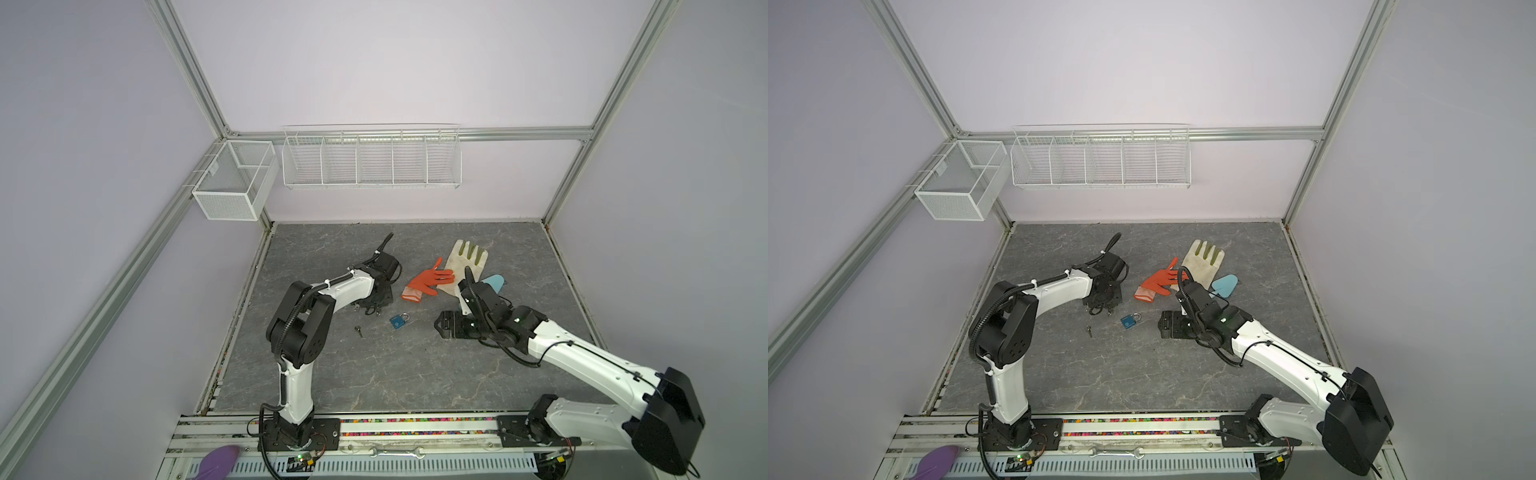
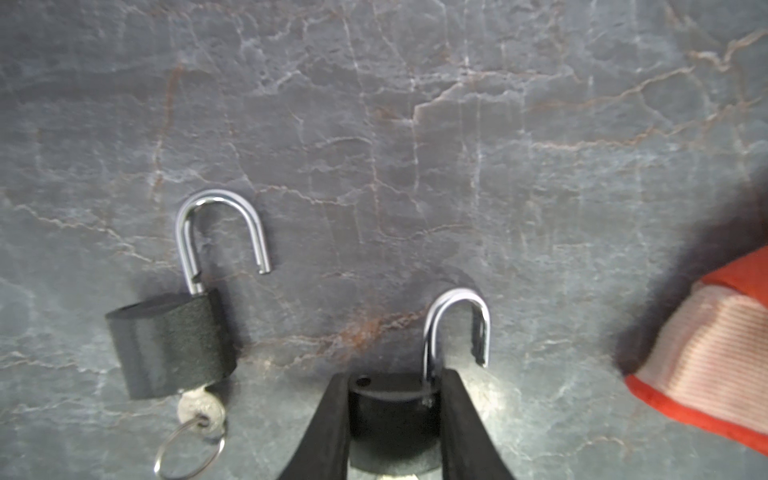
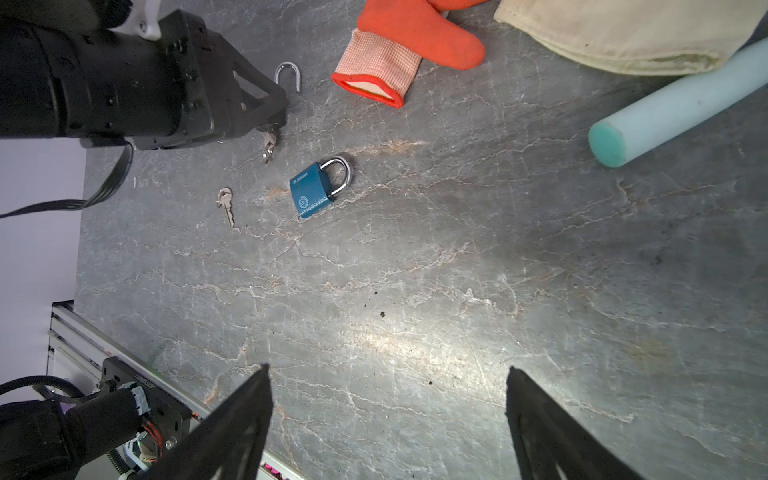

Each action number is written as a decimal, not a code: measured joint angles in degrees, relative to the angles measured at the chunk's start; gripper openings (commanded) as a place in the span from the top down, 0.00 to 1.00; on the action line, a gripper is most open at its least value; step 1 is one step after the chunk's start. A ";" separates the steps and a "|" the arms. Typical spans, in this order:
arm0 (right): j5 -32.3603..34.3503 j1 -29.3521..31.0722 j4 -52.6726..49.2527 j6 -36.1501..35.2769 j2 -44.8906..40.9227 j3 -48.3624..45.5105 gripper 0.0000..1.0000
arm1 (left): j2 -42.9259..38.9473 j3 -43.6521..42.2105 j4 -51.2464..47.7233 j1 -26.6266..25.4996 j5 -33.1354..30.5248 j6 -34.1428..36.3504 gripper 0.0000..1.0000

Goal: Unlock with the key
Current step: 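Lower the opened padlock with the left gripper onto the table beside the other black padlock, then open the left gripper and withdraw it while the right gripper reaches toward the loose key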

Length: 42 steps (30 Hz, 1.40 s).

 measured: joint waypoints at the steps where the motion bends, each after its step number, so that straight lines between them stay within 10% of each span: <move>1: 0.00 0.00 0.00 0.00 -0.02 0.00 0.11 | 0.00 0.02 -0.13 0.00 -0.02 0.00 1.00; 20: 0.28 0.00 -0.94 -0.04 -0.02 0.13 0.11 | 1.11 1.36 -1.01 0.02 0.79 -0.94 0.59; 33: 0.24 0.00 -2.73 -1.18 0.04 3.08 0.10 | 0.00 2.05 -2.99 0.02 1.36 -0.90 0.48; 42: -0.13 2.80 -3.32 -2.08 4.90 8.81 0.06 | -17.16 -2.32 -3.80 0.07 -1.25 -1.03 0.48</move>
